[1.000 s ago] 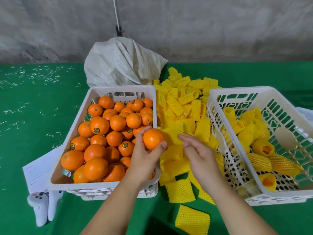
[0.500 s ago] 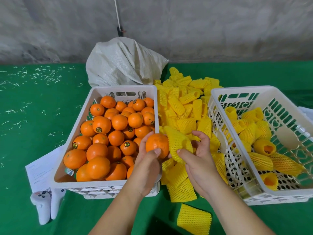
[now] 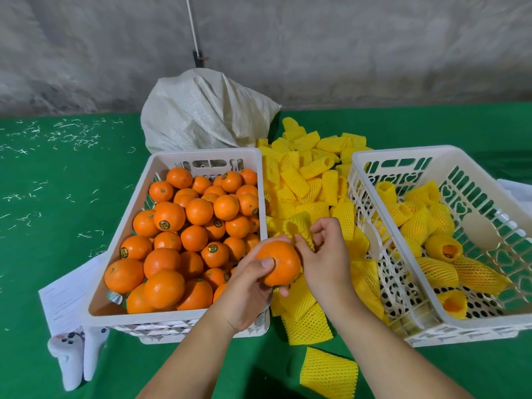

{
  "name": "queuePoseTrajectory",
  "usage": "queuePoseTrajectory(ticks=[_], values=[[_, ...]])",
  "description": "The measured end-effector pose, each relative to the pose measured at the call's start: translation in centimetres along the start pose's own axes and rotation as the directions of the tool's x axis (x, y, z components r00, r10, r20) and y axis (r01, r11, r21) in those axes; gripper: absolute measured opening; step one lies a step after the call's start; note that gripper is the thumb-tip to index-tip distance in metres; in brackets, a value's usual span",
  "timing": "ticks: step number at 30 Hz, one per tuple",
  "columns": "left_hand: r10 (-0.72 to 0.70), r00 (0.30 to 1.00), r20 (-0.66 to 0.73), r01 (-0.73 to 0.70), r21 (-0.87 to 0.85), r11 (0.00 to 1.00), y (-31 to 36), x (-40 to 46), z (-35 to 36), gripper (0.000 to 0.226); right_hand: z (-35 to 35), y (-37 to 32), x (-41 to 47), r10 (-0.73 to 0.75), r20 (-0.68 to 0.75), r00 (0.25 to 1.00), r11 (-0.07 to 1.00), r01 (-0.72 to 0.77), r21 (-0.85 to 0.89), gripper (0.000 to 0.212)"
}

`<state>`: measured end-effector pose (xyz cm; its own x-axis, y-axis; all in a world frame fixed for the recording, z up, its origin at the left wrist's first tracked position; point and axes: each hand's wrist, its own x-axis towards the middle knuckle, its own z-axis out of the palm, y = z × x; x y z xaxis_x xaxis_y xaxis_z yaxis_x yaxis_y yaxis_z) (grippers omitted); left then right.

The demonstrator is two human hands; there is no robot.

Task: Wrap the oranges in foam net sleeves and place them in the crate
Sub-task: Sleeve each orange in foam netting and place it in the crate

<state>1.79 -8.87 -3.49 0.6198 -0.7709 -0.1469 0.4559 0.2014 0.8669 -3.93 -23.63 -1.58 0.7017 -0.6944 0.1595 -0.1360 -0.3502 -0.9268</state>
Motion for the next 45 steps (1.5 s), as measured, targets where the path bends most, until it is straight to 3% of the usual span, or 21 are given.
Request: queuePoseTrajectory(ticks=[3,7,12,19,23,27,30,32,36,39,41,45], values=[[-0.009,1.0,0.026,0.008,0.03,1.0,0.2,-0.1,0.1,0.094,0.1,0.0,0.2,-0.01,0.036,0.999,0.999,0.011,-0.031,0.025],[0.016,0.989,-0.148,-0.021,-0.033,0.999,0.2,0.1,1.1,0.109,-1.0,0.0,-0.1,-0.053,0.077,0.996,0.994,0.045,0.101,0.02],[0.138,0.958,-0.25,-0.153,-0.043,0.987,-0.5,0.3,1.7,0.07,-1.9,-0.8,-2.7,-0.143,0.127,0.982,0.984,0.127,0.126,0.022],[0.123,0.989,-0.083,-0.115,0.085,0.99,-0.9,0.2,0.6,0.07,-2.2,-0.9,-3.1,-0.22,0.093,0.971,0.973,0.212,0.093,0.018],[0.266,0.956,-0.123,-0.234,0.225,0.946,-0.9,0.2,1.4,0.065,-2.7,-1.1,-2.9,-0.293,0.086,0.952,0.955,0.288,0.063,0.014],[0.281,0.933,-0.224,-0.229,0.23,0.946,-1.1,0.5,2.3,0.052,-3.1,-1.3,-3.1,-0.463,0.091,0.882,0.882,0.468,-0.052,0.016],[0.238,0.888,-0.394,-0.206,0.122,0.971,-1.2,1.0,2.2,0.046,-3.2,-0.7,-3.3,-0.615,0.181,0.768,0.741,0.641,-0.2,0.016],[0.221,0.875,-0.431,-0.219,0.053,0.974,-1.2,1.3,2.0,0.048,-2.8,-0.1,-3.6,-0.626,0.212,0.75,0.71,0.661,-0.243,0.018],[0.191,0.948,-0.255,-0.178,0.075,0.981,-1.1,1.1,1.2,0.035,-1.6,0.3,-4.0,-0.479,0.176,0.86,0.84,0.507,-0.194,0.029],[0.188,0.98,-0.061,-0.178,0.137,0.974,-1.3,0.6,0.0,0.066,-1.6,0.2,-3.6,-0.456,0.13,0.88,0.874,0.471,-0.121,0.035],[0.217,0.975,-0.05,-0.2,0.23,0.952,-1.4,0.6,-0.2,0.076,-2.0,0.1,-3.1,-0.472,0.095,0.876,0.865,0.481,-0.14,0.033],[0.291,0.943,-0.162,-0.237,0.286,0.928,-1.7,1.1,0.8,0.063,-2.8,-0.3,-2.5,-0.553,0.05,0.831,0.81,0.551,-0.199,0.025]])
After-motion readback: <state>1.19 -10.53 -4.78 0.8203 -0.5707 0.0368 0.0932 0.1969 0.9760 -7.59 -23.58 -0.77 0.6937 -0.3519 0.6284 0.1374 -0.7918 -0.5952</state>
